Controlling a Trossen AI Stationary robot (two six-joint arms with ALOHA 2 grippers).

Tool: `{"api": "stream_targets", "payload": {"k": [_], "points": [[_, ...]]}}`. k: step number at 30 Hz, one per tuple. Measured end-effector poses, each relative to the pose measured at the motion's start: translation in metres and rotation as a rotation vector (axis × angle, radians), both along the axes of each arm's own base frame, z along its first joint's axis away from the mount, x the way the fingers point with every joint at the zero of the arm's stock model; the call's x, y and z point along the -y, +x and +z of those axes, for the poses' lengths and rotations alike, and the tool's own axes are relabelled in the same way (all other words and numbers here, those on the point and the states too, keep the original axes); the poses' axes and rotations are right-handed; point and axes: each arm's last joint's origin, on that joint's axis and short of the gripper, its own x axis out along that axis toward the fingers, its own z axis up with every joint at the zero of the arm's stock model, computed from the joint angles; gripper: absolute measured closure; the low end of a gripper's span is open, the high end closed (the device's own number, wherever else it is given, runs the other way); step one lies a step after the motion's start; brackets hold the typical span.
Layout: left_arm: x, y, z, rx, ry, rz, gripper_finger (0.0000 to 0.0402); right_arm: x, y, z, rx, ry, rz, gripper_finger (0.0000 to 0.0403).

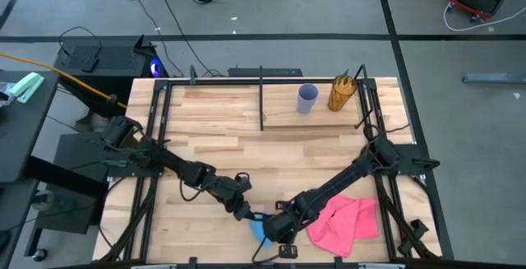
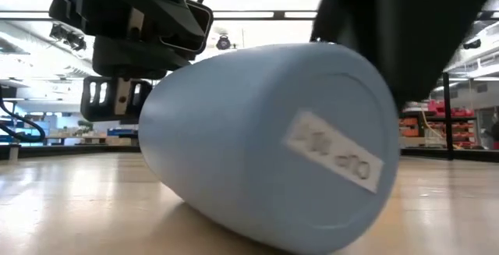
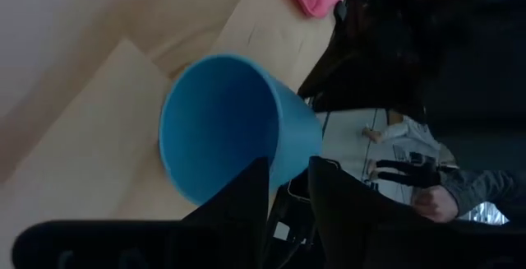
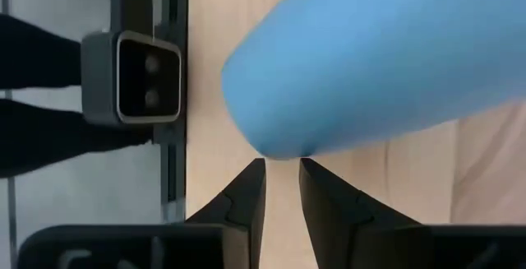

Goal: Stack small to large cups/mugs on shelf
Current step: Put the blue cup on the shelf

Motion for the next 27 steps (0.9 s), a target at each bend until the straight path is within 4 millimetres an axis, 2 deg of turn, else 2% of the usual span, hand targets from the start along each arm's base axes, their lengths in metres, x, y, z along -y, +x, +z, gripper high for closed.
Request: {"api": "stream_targets", "payload": {"k": [7,10,15,19,27], "points": [[-0.006,0.002,0.0,-0.004,-0.003,-0.009,0.0303,0.016,0.01,0.0,0.015,-0.008,-0.04,0.0318],[-0.006,0.002,-0.001,-0.007,-0.002,-0.035,0.0305,0.017,0.01,0.0,0.004,-0.01,-0.043,0.0318],[-0.005,0.001,-0.001,-0.022,-0.012,-0.066,0.0306,-0.002,-0.002,0.0,-0.022,0.013,-0.043,0.0318],[-0.005,-0.001,-0.003,-0.037,-0.011,-0.094,0.0305,-0.022,-0.007,0.003,0.032,0.06,-0.009,0.0319],[-0.006,0.003,-0.015,-0.067,-0.03,-0.152,0.0303,-0.019,0.006,0.009,0.133,0.099,-0.066,0.0333]]}}
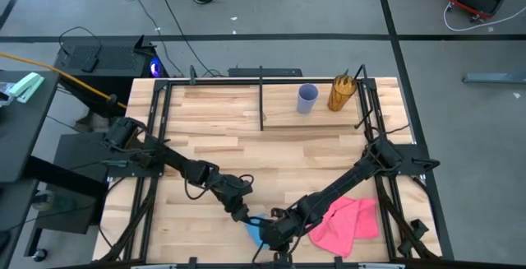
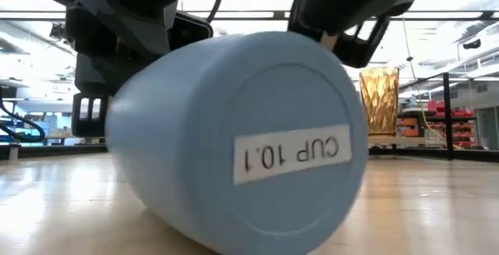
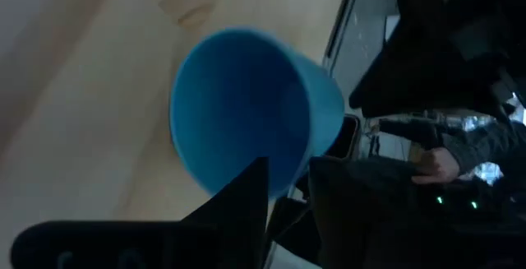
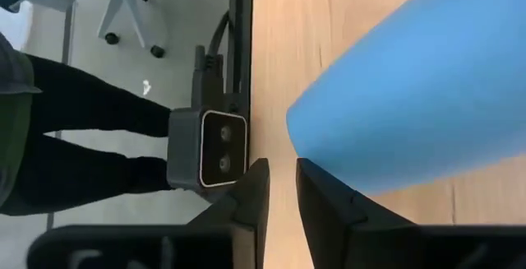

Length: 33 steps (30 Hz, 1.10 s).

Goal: Stack small to large cups/mugs on shelf
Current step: Put the blue cup on the shelf

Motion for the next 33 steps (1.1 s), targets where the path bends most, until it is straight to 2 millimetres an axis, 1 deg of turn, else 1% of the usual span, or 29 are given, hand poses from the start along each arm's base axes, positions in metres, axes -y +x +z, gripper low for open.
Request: {"api": "stream_targets", "payload": {"k": [5,12,16,21,26,33], "points": [[-0.002,0.001,-0.001,0.005,0.008,-0.013,0.0302,0.003,-0.001,-0.005,-0.026,0.002,-0.029,0.0348],[-0.001,0.003,0.002,0.047,-0.008,-0.012,0.0301,0.009,-0.01,-0.025,-0.104,-0.007,-0.058,0.0361],[0.0,0.005,0.006,0.064,-0.01,-0.015,0.0304,0.014,-0.009,-0.03,-0.109,0.002,-0.082,0.0362],[0.0,0.01,0.011,0.085,-0.017,-0.011,0.0311,0.021,-0.003,-0.03,-0.089,0.01,-0.093,0.0362],[0.0,0.01,0.012,0.085,-0.017,-0.011,0.0321,0.027,0.001,-0.029,-0.078,0.004,-0.092,0.0362],[-0.002,0.01,0.012,0.083,-0.021,-0.003,0.0353,0.034,0.003,-0.03,-0.077,-0.02,-0.105,0.0362]]}}
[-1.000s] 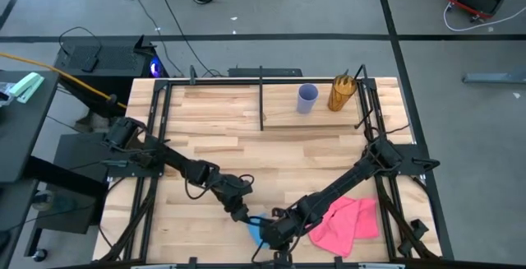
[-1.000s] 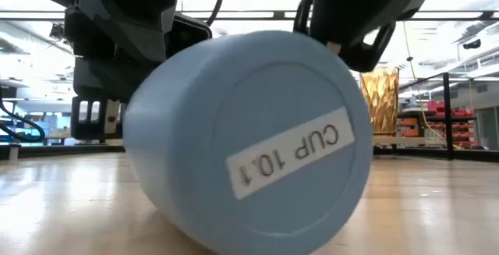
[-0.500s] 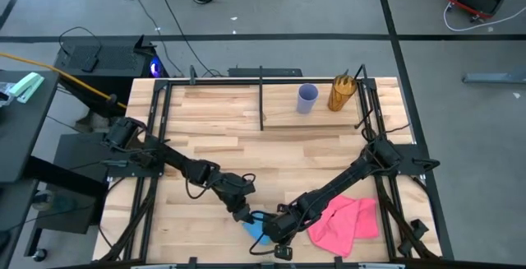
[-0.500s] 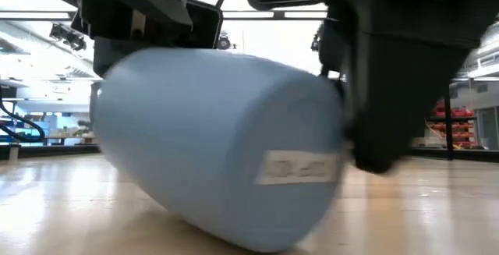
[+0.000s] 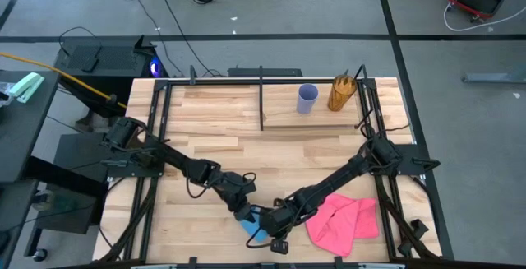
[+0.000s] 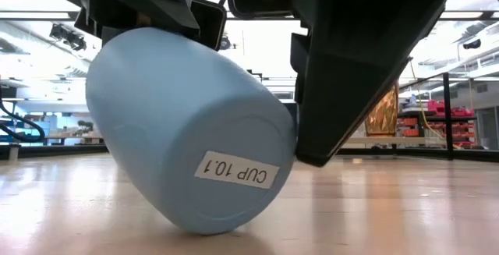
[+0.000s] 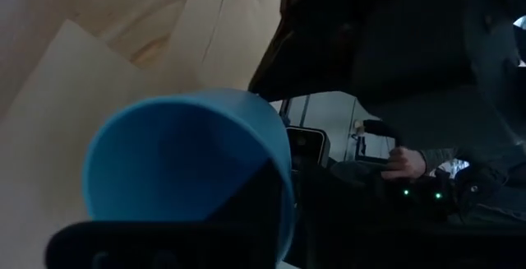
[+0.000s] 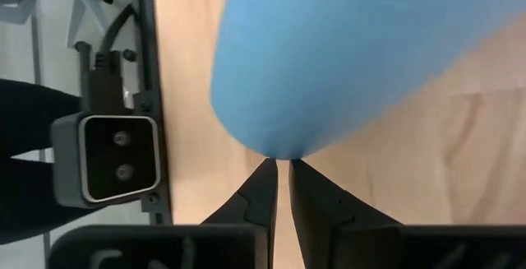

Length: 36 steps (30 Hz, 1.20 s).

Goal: Stack small to large cups/mugs on shelf
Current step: Put the blue cup on the shelf

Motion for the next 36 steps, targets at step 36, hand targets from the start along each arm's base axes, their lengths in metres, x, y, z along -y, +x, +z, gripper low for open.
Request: {"api": "stream_targets", "payload": {"k": [36], "points": [[-0.04,0.026,0.125,-0.388,0.815,0.09,0.0391,0.049,-0.061,0.113,0.056,-0.408,-0.218,0.0362]]}}
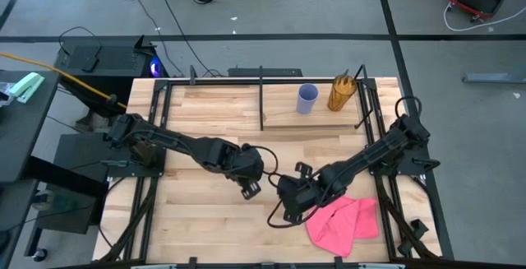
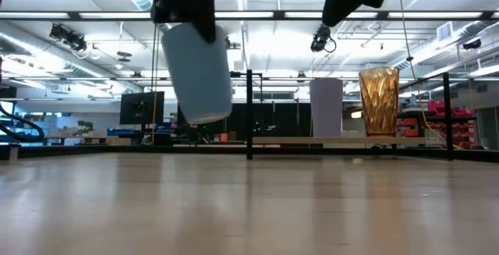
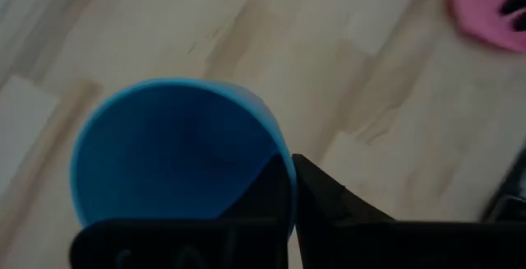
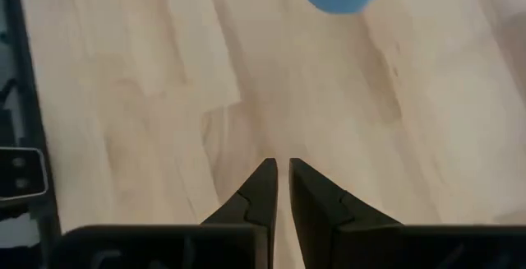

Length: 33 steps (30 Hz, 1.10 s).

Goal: Stack small to large cups/mugs on shelf
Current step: Put the blue cup on the shelf

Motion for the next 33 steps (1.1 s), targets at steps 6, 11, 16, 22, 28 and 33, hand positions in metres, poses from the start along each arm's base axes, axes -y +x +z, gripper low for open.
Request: {"api": "stream_targets", "payload": {"k": [6,11,16,22,28,33], "points": [[-0.003,-0.007,-0.015,-0.084,0.016,0.021,0.0391,0.005,0.001,0.001,0.0,-0.007,-0.019,0.0362],[-0.006,-0.013,-0.023,-0.146,0.029,0.034,0.0391,0.007,0.002,0.001,-0.001,-0.017,-0.009,0.0362],[-0.011,-0.017,-0.031,-0.193,0.041,0.047,0.0391,0.011,0.004,0.001,0.004,-0.028,-0.018,0.0362],[-0.014,-0.021,-0.042,-0.23,0.05,0.052,0.0391,0.012,0.004,0.001,0.005,-0.03,-0.019,0.0362],[-0.013,-0.018,-0.044,-0.212,0.045,0.051,0.0388,0.012,0.005,0.001,0.006,-0.038,-0.016,0.0362],[-0.009,-0.007,-0.059,-0.223,0.005,0.012,0.0391,0.012,0.005,0.001,0.007,-0.037,-0.015,0.0362]]}}
